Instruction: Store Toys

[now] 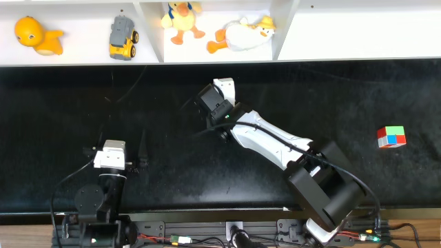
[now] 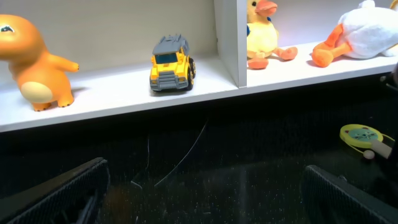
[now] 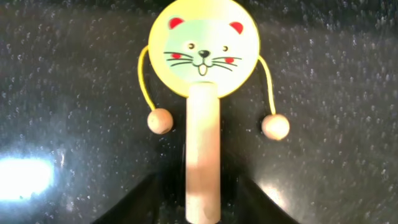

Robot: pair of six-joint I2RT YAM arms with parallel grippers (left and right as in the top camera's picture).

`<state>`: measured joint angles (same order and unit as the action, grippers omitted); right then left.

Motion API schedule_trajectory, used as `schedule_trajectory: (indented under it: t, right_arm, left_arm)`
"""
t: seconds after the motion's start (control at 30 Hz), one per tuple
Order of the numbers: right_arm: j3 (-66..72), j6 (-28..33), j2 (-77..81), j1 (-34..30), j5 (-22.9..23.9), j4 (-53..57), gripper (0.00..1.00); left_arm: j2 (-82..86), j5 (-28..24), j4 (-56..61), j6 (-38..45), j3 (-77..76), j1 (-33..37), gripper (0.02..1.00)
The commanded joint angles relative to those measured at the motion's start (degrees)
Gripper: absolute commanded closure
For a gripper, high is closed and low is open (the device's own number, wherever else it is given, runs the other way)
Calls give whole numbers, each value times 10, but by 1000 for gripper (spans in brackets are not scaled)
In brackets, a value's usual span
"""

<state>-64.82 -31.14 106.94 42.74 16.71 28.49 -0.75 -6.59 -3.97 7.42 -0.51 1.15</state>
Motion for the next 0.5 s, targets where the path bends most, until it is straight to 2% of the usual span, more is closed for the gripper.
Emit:
schedule_trajectory:
  t: [0.03, 0.1, 0.2, 0.4, 0.5]
  right_arm:
    - [-10, 1, 6, 0, -2, 0, 741]
    - [-10, 1, 6, 0, -2, 0, 825]
    - [-10, 1, 6, 0, -2, 0, 897]
    - [-9, 1, -6, 0, -2, 24, 910]
    - [0, 1, -32, -1, 17, 61, 923]
  left_arm:
    - [6, 5, -4, -7, 0, -2, 20]
    - [6, 5, -4, -7, 0, -2, 20]
    - [6, 5, -4, -7, 0, -2, 20]
    - [6, 5, -4, -7, 0, -2, 20]
    - [6, 5, -4, -7, 0, -2, 20]
